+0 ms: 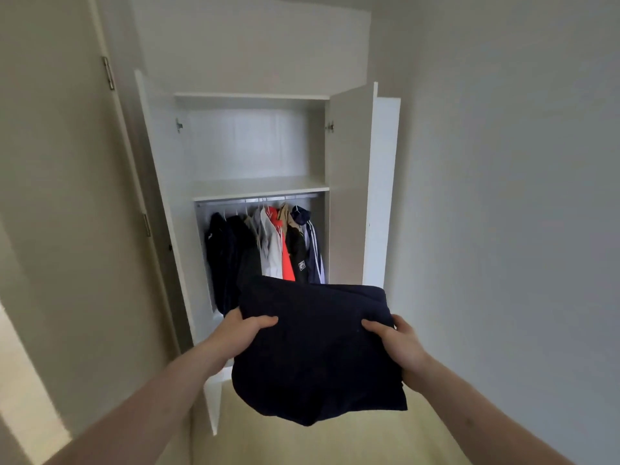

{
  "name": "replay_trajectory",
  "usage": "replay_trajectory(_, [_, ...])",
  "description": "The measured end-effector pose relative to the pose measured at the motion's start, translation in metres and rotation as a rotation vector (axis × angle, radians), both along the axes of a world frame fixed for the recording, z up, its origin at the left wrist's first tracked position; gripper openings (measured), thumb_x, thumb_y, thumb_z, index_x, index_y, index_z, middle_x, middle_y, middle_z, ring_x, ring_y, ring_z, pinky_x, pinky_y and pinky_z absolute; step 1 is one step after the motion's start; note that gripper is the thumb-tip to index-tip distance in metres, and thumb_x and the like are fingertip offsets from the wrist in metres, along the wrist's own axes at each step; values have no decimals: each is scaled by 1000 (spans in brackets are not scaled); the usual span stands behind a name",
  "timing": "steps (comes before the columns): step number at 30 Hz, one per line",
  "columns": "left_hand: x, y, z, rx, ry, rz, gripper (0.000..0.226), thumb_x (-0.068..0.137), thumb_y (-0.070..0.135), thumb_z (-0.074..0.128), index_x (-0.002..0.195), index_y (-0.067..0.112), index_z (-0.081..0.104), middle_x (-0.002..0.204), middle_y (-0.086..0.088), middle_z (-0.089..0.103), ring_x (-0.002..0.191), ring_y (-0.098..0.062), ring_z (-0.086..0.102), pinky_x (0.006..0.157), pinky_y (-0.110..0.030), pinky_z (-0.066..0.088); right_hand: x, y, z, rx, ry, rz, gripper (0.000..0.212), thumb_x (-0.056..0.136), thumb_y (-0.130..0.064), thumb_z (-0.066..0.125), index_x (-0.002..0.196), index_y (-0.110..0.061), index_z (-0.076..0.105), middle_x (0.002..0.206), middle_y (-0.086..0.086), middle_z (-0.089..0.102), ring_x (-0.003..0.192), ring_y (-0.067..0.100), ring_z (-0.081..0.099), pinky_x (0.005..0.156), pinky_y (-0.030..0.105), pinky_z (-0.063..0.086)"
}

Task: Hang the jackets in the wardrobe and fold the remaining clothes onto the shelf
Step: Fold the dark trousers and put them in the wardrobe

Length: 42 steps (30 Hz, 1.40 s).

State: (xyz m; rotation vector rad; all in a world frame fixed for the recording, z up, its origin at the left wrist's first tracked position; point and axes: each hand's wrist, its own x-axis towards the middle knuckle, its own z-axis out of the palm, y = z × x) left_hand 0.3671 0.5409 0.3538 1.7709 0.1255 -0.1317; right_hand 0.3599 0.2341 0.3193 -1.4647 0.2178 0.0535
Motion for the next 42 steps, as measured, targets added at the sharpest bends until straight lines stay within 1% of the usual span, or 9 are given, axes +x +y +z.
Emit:
replay_trajectory(6, [97,3,33,6,-18,85,46,77,35,80,118,28,62,111,4,72,100,-19,69,78,-30,54,121,2,37,-31,-64,64,49,85,-27,80,128,-17,58,116,4,71,100,25,72,77,35,61])
replay_trajectory(10, [151,10,59,31,-8,73,60,58,33,74,116,24,66,107,-1,76,100,-25,72,87,-40,56,185,10,55,-17,-90,80,51,86,-28,79,130,-18,55,115,2,70,99,23,71,67,29,58])
replay_trajectory(17, [255,17,87,6,-54,46,47,59,22,69,106,16,73,96,-4,79,77,-19,77,55,-24,55,295,20,77,-18,-130,78,58,87,-29,78,137,-18,50,116,0,68,98,21,70,63,27,57])
replay_trajectory(20, [311,25,93,-4,-77,60,37,72,15,69,109,16,72,99,-5,79,87,-25,76,66,-30,56,348,29,87,-35,-159,61,60,87,-29,77,139,-16,50,121,3,67,103,25,69,77,36,59])
replay_trajectory(24, [388,38,103,2,-78,42,34,76,10,68,110,10,73,101,-11,79,91,-31,76,81,-40,60,414,43,101,-64,-183,39,53,88,-29,76,134,-16,52,117,2,67,101,24,69,72,34,58])
replay_trajectory(27, [442,49,108,4,-94,12,32,80,8,69,111,11,73,98,-9,79,87,-28,77,78,-38,60,463,52,107,-69,-205,11,49,88,-27,77,130,-14,55,118,5,69,101,27,70,78,37,60])
replay_trajectory(33, [534,66,108,31,-107,42,34,82,8,73,114,17,70,103,-5,79,97,-29,74,94,-47,57,557,69,108,-50,-192,0,45,86,-24,80,123,-13,58,113,8,71,97,28,72,74,36,60])
replay_trajectory(39, [626,88,114,38,-180,138,38,85,6,74,120,18,67,105,0,78,99,-25,73,93,-42,56,671,91,121,-34,-223,60,43,83,-23,82,120,-13,61,107,6,75,84,22,77,59,29,60])
replay_trajectory(42, [666,96,119,64,-192,184,39,88,7,74,125,16,62,114,-2,73,106,-25,69,98,-42,53,729,100,125,-57,-235,104,47,81,-24,83,122,-13,61,109,6,74,92,26,75,79,40,63])
